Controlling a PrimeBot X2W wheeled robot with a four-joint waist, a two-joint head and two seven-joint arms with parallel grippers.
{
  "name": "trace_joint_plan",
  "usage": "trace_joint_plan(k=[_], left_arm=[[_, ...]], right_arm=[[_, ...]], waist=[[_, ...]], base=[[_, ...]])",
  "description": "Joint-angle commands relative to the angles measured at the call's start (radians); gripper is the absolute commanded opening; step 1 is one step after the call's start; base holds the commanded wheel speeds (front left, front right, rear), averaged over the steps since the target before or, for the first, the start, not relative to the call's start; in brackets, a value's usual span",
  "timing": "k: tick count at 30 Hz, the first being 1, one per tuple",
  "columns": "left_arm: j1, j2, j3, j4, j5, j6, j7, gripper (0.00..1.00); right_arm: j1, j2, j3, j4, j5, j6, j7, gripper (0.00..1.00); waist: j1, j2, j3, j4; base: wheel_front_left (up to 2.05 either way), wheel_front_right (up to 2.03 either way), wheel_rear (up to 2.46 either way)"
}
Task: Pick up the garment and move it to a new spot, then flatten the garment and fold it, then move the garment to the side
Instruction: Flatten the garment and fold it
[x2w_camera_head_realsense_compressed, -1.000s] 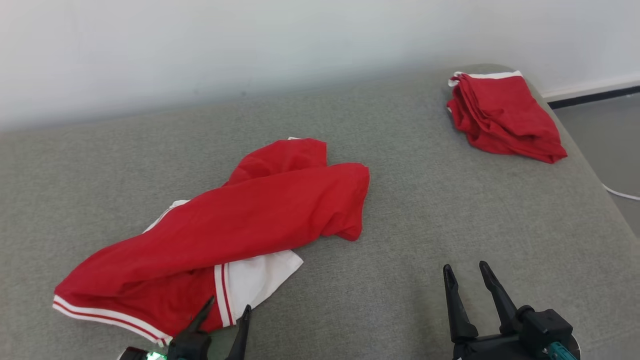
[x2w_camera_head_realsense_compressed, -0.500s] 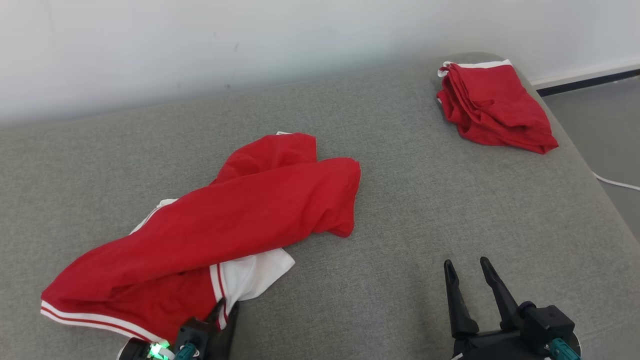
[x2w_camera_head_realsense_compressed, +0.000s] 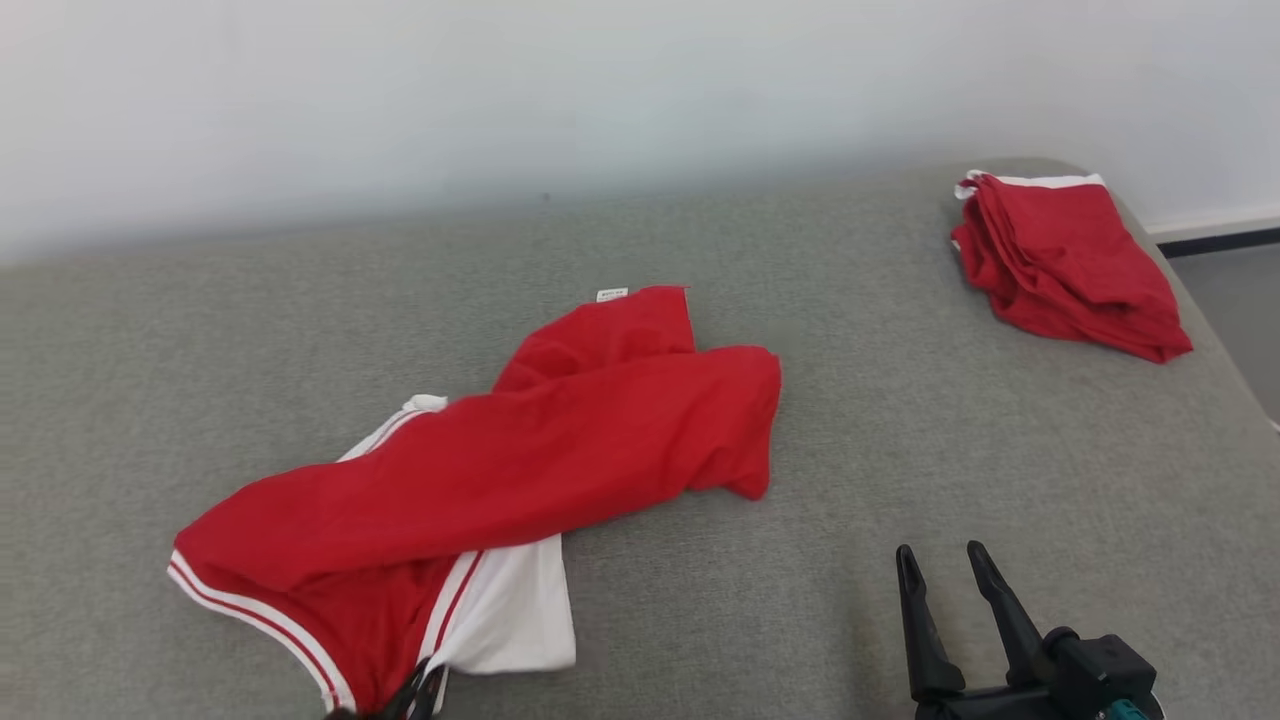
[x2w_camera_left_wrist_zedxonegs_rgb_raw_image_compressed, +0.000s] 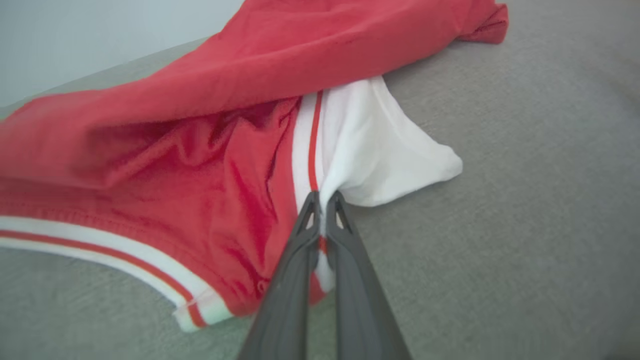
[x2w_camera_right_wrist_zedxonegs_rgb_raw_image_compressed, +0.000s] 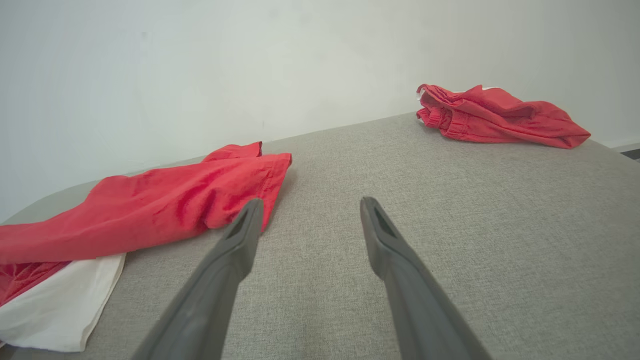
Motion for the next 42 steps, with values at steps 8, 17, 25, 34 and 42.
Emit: trace_joint_plan(k=[8, 17, 25, 34, 42], left_arm=[[0.153, 0.101, -0.015, -0.090, -0.084, 0.001, 0.007, 0.00], [0.212, 0.117, -0.037, -0.114, -0.131, 0.002, 0.026, 0.00], [0.219, 0.060, 0.063, -0.321, -0.143, 0.016, -0.002, 1.00], [0.206, -0.067, 0.249, -0.437, -0.085, 0.067, -0.003, 1.00], [0.189, -0.158, 0.376, -0.385, -0.051, 0.071, -0.003, 1.00]], right_arm=[[0.024, 0.001, -0.004, 0.000, 0.012, 0.001, 0.000, 1.00], [0.032, 0.001, -0.011, 0.012, 0.013, 0.001, 0.000, 1.00], [0.038, 0.001, -0.020, 0.010, 0.005, 0.001, 0.000, 1.00], [0.029, 0.001, -0.018, 0.011, -0.002, 0.001, 0.000, 1.00], [0.022, 0.001, -0.014, 0.018, -0.004, 0.001, 0.000, 1.00]], waist=[[0.0000, -0.0001, -0.017, 0.051], [0.0000, -0.0001, -0.034, 0.070], [0.0000, -0.0001, -0.052, 0.083], [0.0000, -0.0001, -0.057, 0.077], [0.0000, -0.0001, -0.054, 0.071]], base=[[0.00, 0.00, 0.00], [0.00, 0.00, 0.00], [0.00, 0.00, 0.00], [0.00, 0.00, 0.00], [0.00, 0.00, 0.00]])
